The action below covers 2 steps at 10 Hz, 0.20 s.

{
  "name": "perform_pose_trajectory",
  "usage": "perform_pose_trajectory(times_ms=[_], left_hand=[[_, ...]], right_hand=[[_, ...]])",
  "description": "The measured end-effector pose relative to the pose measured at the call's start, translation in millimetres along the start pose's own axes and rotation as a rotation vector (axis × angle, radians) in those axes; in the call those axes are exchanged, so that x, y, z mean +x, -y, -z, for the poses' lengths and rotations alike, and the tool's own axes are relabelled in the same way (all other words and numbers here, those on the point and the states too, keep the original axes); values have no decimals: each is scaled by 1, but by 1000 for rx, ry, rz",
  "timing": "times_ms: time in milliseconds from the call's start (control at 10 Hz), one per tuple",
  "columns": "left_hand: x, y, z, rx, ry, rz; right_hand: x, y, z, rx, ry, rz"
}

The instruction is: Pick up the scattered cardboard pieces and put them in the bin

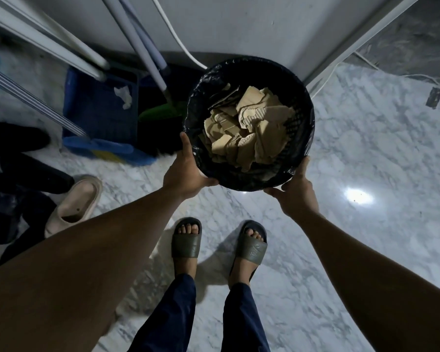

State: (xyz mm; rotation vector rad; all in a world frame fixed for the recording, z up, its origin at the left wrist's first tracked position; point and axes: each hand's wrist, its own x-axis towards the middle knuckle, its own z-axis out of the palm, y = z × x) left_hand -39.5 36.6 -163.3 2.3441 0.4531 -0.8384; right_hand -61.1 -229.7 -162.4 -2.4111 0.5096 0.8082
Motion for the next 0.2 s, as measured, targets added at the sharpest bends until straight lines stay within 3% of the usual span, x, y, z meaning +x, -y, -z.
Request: perform_pose_trajectory(times_ms=[200], left_hand=[[-20,-15,26,-62,47,72]], right_hand=[[-33,27,2,-83,100,47]])
